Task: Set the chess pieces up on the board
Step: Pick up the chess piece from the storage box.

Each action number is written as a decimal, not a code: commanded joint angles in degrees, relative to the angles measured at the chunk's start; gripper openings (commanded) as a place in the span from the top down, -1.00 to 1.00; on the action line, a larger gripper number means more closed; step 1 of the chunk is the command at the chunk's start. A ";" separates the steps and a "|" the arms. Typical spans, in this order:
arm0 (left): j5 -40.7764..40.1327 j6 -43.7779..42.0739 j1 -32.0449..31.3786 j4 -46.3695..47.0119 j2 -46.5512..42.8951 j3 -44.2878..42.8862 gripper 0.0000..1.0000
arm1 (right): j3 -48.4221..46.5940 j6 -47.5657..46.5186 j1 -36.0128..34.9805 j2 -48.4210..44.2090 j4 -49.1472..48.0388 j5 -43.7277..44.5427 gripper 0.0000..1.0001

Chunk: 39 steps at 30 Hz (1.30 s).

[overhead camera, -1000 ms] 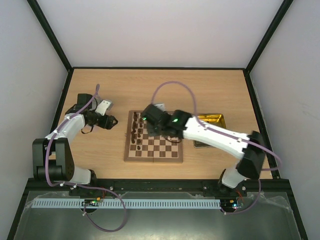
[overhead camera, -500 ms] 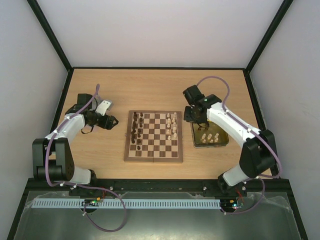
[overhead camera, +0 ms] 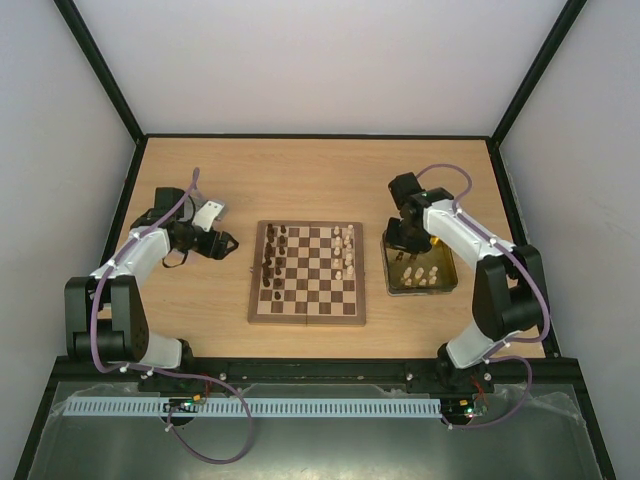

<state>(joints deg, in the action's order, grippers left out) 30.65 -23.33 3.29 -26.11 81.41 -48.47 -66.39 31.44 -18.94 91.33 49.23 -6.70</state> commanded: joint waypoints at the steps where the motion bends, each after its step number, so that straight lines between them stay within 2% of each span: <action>1: 2.14 -1.09 0.40 -0.97 0.33 0.18 -0.51 | 1.09 -0.94 0.46 0.93 0.78 0.35 0.47; 6: 2.54 -1.10 0.40 -1.04 -0.01 0.12 -0.51 | 1.63 -0.73 0.61 1.71 0.29 0.84 0.44; 15: 2.86 -1.19 0.40 -1.31 -0.37 0.13 -0.51 | 5.87 0.04 1.34 2.92 -4.13 0.57 0.50; 28: 3.03 -1.19 0.40 -1.31 -0.02 0.07 -0.51 | 3.11 -0.24 1.60 5.56 -4.53 2.11 0.52; 39: 3.25 -1.19 0.40 -1.23 0.36 0.11 -0.51 | 2.30 -0.11 1.71 5.99 -4.55 2.55 0.72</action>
<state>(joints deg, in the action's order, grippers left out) 32.58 -23.79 3.29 -26.48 81.43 -48.47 -62.94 31.27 -17.58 96.88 44.34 -5.63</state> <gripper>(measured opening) 0.754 0.156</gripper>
